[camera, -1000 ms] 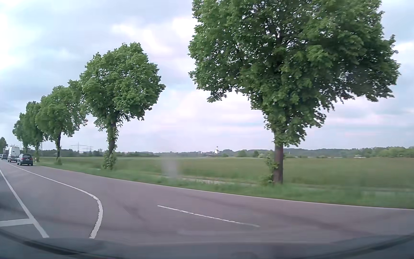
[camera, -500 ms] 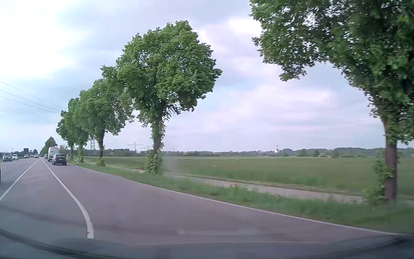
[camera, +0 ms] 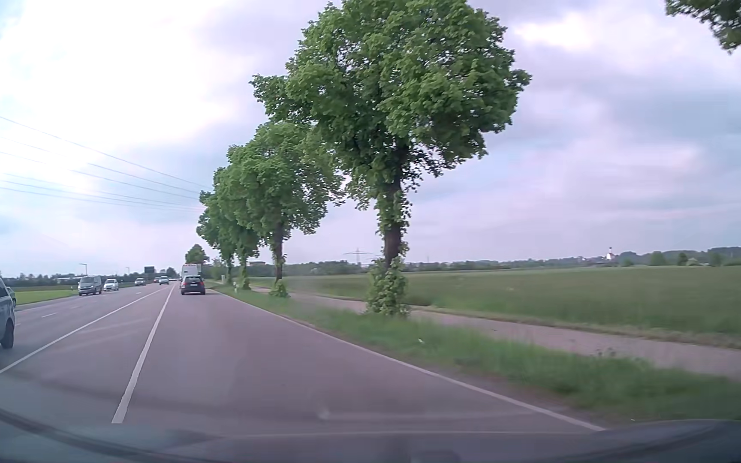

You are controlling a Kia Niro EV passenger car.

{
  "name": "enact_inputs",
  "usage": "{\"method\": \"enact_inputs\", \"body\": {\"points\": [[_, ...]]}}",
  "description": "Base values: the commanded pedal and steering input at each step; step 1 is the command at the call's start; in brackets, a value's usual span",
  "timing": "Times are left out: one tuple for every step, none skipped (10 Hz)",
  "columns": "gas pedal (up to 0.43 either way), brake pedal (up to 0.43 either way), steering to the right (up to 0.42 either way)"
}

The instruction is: Follow the waypoints while adhering to traffic rules and regulations

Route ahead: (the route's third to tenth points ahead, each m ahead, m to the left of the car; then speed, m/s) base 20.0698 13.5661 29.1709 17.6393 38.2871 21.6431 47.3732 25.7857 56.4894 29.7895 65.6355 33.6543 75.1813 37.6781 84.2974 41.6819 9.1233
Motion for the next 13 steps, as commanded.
{"method": "enact_inputs", "body": {"points": [[0.287, 0.0, -0.23], [0.311, 0.0, -0.223], [0.319, 0.0, -0.215], [0.319, 0.0, -0.205], [0.319, 0.0, -0.191], [0.319, 0.0, -0.176], [0.319, 0.0, -0.16], [0.331, 0.0, -0.138], [0.35, 0.0, -0.116], [0.358, 0.0, -0.097], [0.37, 0.0, -0.073], [0.378, 0.0, -0.049], [0.378, 0.0, -0.031]]}}
